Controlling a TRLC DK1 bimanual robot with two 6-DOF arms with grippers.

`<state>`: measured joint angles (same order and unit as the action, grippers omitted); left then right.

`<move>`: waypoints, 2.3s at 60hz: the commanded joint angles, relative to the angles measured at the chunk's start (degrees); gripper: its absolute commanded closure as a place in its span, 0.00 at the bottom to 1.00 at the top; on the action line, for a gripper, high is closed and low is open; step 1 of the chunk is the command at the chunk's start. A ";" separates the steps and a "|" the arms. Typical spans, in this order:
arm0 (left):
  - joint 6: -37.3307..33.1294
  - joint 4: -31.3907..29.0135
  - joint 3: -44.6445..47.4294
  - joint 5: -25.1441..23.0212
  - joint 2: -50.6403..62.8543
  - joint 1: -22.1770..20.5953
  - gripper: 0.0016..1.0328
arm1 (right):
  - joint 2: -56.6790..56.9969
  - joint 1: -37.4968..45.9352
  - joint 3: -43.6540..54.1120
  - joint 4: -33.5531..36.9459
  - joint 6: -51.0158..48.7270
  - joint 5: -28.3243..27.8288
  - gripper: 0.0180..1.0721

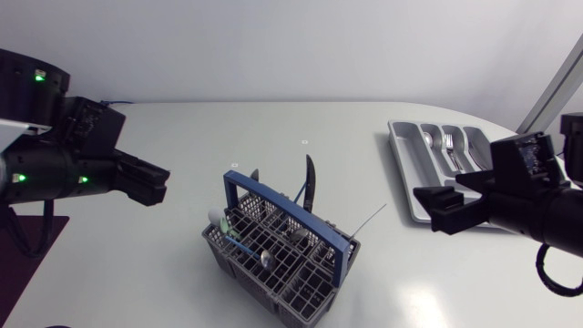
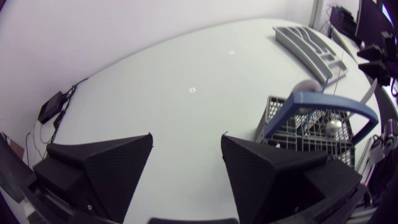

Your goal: Unload the cutlery basket into the drawer organizer.

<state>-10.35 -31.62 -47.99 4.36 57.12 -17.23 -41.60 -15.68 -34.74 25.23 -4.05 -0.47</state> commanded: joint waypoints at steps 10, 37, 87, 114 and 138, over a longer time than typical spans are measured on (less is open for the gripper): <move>-15.84 -7.14 -2.46 -9.02 7.30 -0.70 0.12 | -5.07 -3.39 -2.26 9.83 -11.77 -6.30 0.05; -40.80 -15.49 5.45 -24.49 5.19 -1.13 0.13 | -4.54 -14.82 2.05 13.79 -18.53 -21.77 0.08; -49.42 -9.43 8.52 -30.29 17.94 -1.57 0.79 | -15.61 -21.50 7.58 -1.42 -21.87 -25.28 0.94; -47.92 -3.80 0.44 -33.10 27.87 -4.47 0.78 | -32.66 -10.68 -3.14 -12.75 -22.66 -23.61 0.94; -44.49 -2.84 0.44 -34.24 21.63 -5.27 0.77 | -35.39 -3.57 -7.01 -14.95 -22.75 -23.52 0.94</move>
<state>-55.29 -34.74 -47.31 -28.73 83.29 -24.71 -79.59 -20.27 -41.69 10.44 -25.80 -23.22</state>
